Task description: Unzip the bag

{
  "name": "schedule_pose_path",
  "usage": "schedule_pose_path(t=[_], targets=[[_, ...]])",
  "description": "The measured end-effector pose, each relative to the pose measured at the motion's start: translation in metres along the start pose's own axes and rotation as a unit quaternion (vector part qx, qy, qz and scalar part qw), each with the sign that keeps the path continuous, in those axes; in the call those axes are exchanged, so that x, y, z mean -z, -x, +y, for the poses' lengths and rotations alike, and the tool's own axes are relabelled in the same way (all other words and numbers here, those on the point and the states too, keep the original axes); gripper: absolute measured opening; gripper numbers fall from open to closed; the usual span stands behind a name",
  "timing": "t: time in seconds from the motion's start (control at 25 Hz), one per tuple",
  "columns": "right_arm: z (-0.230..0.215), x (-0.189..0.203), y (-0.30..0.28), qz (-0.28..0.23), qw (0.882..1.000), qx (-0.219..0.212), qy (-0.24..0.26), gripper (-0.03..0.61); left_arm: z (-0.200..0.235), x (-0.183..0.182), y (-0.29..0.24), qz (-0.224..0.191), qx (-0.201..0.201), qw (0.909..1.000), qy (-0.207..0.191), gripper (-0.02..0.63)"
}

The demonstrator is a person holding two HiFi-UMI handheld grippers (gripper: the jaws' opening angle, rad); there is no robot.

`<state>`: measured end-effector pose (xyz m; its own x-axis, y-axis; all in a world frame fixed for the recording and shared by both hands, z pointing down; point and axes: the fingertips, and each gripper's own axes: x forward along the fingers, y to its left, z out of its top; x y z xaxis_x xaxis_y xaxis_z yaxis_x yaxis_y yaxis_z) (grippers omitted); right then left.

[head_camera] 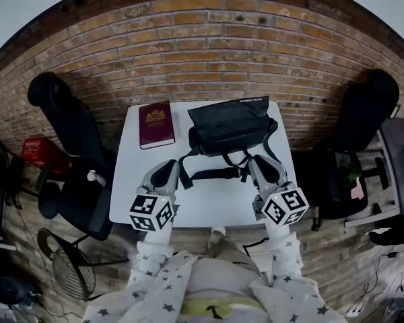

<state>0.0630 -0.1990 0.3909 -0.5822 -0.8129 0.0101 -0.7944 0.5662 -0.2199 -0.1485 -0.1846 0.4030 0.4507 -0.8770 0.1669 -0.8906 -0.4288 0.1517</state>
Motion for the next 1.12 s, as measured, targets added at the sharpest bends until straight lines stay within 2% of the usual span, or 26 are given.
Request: schedule_pose_path(t=[0.32, 0.6, 0.76, 0.96, 1.12], targets=[[-0.017, 0.032, -0.051, 0.050, 0.997, -0.046, -0.023, 0.071, 0.022, 0.008, -0.041, 0.021, -0.026, 0.9993, 0.020, 0.040], [-0.008, 0.073, -0.091, 0.099, 0.990, -0.091, -0.030, 0.092, 0.036, 0.015, -0.075, 0.029, -0.036, 0.9987, 0.024, 0.072], [0.003, 0.097, -0.109, 0.124, 0.986, -0.104, -0.039, 0.114, 0.042, 0.017, -0.094, 0.042, -0.028, 0.9985, 0.020, 0.086], [0.014, 0.128, -0.130, 0.155, 0.980, -0.111, -0.051, 0.134, 0.052, 0.023, -0.121, 0.060, -0.007, 0.9980, 0.017, 0.144], [0.014, 0.149, -0.146, 0.159, 0.981, -0.090, -0.058, 0.137, 0.057, 0.030, -0.145, 0.071, 0.011, 0.9972, 0.022, 0.185]])
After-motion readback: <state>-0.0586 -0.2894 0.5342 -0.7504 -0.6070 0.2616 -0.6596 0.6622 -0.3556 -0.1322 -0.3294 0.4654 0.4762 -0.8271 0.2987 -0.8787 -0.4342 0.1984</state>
